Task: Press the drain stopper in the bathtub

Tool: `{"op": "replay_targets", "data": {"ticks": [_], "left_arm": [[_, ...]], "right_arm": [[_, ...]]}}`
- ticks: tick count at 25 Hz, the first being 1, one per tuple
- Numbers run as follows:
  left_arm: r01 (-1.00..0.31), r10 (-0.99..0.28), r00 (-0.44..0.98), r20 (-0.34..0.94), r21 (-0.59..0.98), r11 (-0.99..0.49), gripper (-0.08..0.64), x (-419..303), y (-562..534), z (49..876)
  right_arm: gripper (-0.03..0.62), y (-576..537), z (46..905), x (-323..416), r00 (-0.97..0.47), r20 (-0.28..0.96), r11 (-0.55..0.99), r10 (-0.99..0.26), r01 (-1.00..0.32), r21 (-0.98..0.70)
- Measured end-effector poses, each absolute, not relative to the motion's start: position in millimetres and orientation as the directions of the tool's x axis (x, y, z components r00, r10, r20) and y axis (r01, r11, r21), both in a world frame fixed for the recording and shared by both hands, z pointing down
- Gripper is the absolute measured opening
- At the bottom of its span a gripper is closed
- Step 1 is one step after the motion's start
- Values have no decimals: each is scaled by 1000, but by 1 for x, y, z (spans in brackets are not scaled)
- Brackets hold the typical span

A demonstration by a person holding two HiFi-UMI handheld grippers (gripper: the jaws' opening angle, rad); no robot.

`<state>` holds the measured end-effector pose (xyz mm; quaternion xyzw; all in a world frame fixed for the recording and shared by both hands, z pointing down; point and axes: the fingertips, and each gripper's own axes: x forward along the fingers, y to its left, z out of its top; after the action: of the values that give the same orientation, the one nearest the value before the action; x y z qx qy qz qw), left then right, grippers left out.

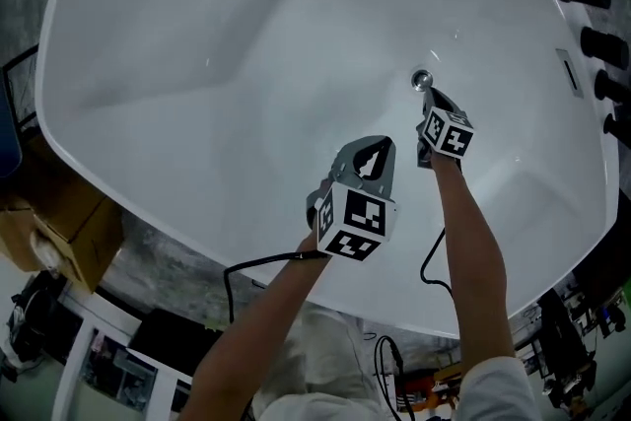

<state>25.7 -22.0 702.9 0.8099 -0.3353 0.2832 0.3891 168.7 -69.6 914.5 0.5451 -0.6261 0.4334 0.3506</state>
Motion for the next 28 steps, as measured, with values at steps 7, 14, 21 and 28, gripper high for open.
{"op": "replay_targets", "data": {"ticks": [7,14,21,28], "left_arm": [[-763,-346,614,709,420,-492,-2,25,-27,614],[-737,-369,637,677,395,-548,-2,25,-17,525],[-737,-429,656,621,404,-542,-2,30,-5,441],[-727,-458,674,579,413,-548,-2,29,22,375]], "right_arm": [[2,-74,821,153,-213,866,40,-452,-975,-219],[2,-62,716,143,-256,810,72,-528,-963,-258],[2,-35,617,143,-265,776,89,-572,-961,-263],[2,-13,521,124,-303,715,109,-629,-946,-305]]}}
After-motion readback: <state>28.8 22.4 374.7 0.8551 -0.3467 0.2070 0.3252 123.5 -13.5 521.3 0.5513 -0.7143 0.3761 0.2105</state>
